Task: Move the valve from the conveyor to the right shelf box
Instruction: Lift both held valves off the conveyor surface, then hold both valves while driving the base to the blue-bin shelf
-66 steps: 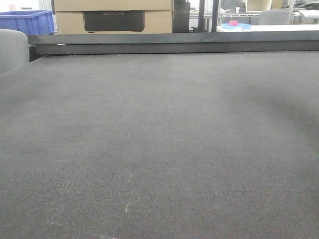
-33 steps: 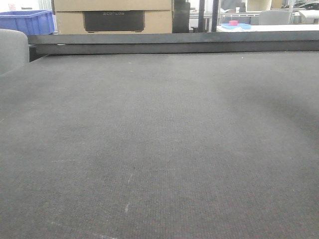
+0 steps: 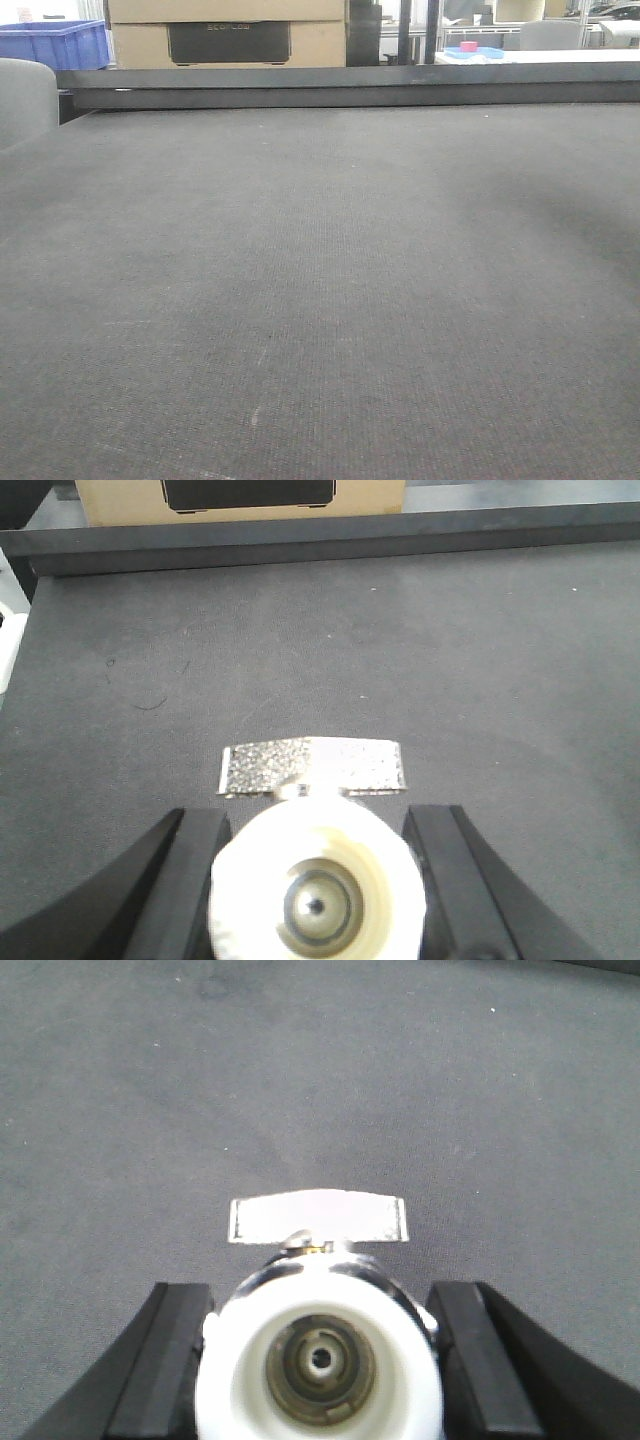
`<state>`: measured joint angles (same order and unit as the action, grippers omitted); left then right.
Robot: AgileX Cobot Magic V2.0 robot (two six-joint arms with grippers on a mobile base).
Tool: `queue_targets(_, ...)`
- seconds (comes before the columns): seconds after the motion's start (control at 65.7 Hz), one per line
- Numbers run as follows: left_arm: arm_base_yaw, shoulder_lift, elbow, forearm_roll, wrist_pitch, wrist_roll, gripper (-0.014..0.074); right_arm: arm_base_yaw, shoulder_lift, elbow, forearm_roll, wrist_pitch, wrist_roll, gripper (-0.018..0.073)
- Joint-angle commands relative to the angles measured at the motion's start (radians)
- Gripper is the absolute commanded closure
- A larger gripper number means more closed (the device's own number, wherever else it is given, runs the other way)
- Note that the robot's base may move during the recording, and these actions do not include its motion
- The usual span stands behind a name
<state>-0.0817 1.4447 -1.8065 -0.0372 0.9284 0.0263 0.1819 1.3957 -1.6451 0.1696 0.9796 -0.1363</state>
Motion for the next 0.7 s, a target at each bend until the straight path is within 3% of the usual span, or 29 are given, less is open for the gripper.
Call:
queue_targets(0.0,-0.006,-0.011,-0.01,-0.003,-0.055,-0.004,0.0707,0.0,-0.01,-0.019,0.0,-0.074,0.0,0.0722)
queue_targets(0.685,-0.006,-0.011,-0.01,-0.003,-0.055,-0.004,0.0707,0.0,-0.01,-0.019,0.0,-0.076,0.0,0.0722)
